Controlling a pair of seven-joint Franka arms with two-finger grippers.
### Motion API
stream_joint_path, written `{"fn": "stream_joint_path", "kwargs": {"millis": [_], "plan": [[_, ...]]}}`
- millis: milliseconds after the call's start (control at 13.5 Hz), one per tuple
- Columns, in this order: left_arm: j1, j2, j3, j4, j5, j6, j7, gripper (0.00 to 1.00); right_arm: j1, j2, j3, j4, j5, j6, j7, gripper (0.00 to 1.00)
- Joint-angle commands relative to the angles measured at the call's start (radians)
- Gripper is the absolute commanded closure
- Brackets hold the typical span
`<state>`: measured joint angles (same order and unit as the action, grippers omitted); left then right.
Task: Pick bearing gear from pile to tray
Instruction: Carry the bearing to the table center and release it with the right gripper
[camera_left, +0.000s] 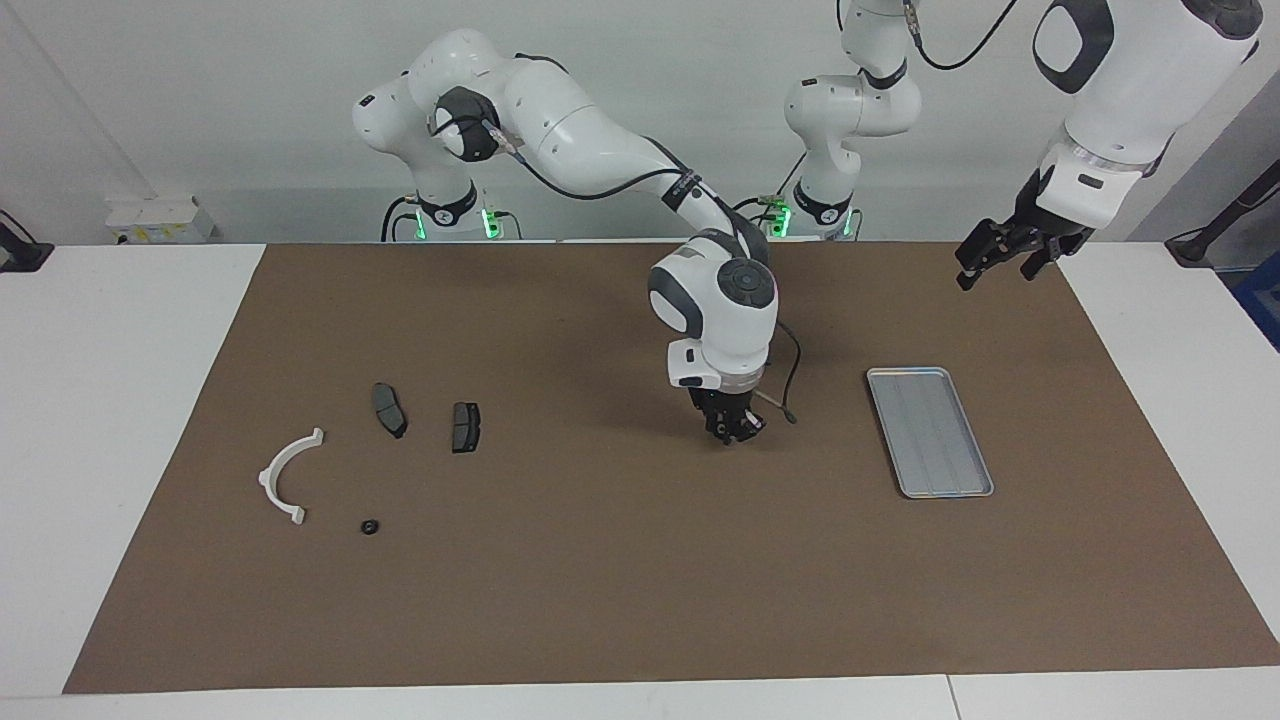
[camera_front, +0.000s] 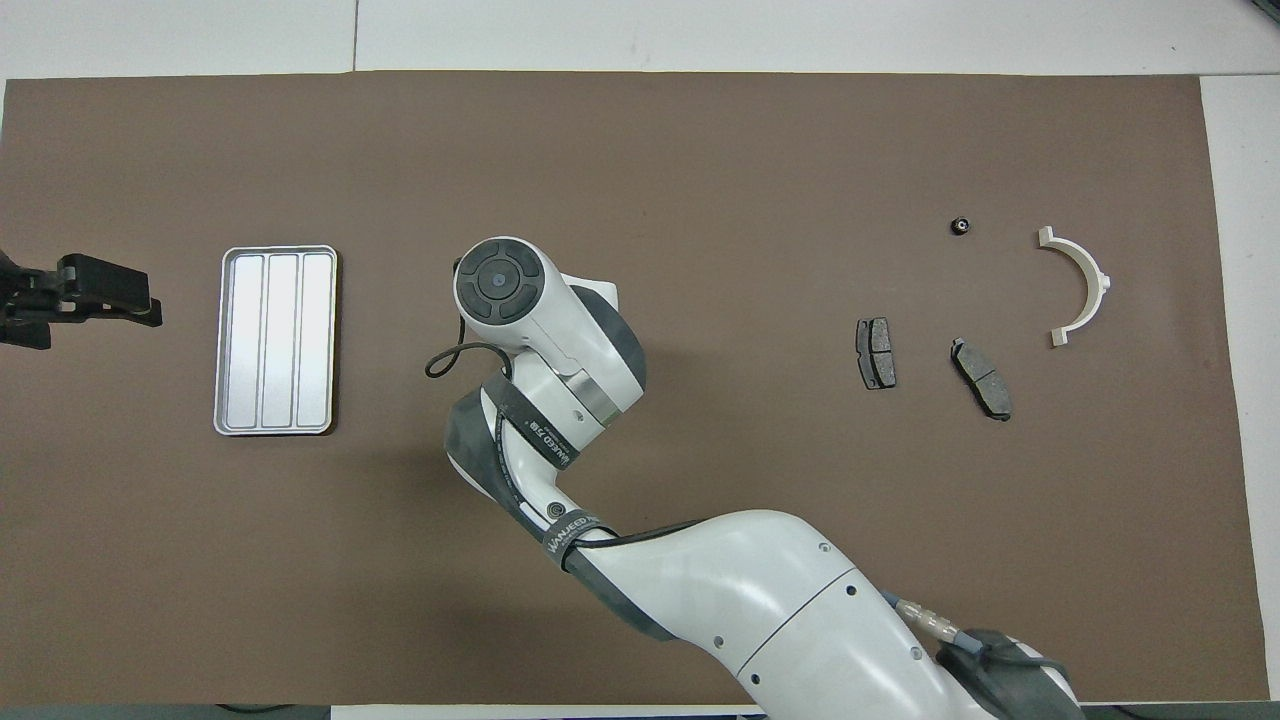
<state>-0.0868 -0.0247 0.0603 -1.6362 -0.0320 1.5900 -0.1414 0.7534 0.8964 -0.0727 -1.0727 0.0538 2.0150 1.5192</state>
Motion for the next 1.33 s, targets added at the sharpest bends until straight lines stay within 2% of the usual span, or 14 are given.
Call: {"fn": "stream_joint_path", "kwargs": {"millis": [0,222,295,369,517,665,812,1034,1256], "plan": [[0.004,-0.017,-0.002,-0.007,0.009,-0.015,0.002,0.0,-0.003,0.01,-0.004,0.017,0.017,0.008,0.013,1.0],[0.004,-0.018,-0.002,-0.007,0.009,-0.015,0.002,0.0,-0.003,0.025,-0.004,0.017,0.015,0.027,0.016,1.0],[0.004,-0.017,-0.002,-0.007,0.009,-0.016,0.002,0.0,-0.003,0.029,-0.005,0.017,0.015,0.028,0.018,0.96],[0.004,-0.017,-0.002,-0.007,0.009,-0.015,0.002,0.0,-0.003,0.029,-0.006,0.017,0.015,0.025,0.016,0.86],[0.004,-0.017,-0.002,-0.007,0.009,-0.015,0.002,0.0,-0.017,0.021,-0.001,0.017,0.015,0.001,0.004,0.0],[0.004,-0.017,-0.002,-0.007,0.009,-0.016,0.002,0.0,-0.048,-0.002,0.005,0.019,0.015,-0.057,-0.04,0.0],[0.004,-0.017,-0.002,-0.007,0.009,-0.016,0.002,0.0,-0.107,-0.068,0.027,0.033,0.017,-0.123,-0.149,0.0],[0.004,-0.017,-0.002,-0.007,0.009,-0.015,0.002,0.0,-0.253,-0.155,0.044,0.033,0.02,-0.249,-0.49,0.0],[0.004,-0.017,-0.002,-0.007,0.009,-0.015,0.002,0.0,-0.402,-0.178,0.044,0.031,0.011,-0.302,-0.854,0.0]]}}
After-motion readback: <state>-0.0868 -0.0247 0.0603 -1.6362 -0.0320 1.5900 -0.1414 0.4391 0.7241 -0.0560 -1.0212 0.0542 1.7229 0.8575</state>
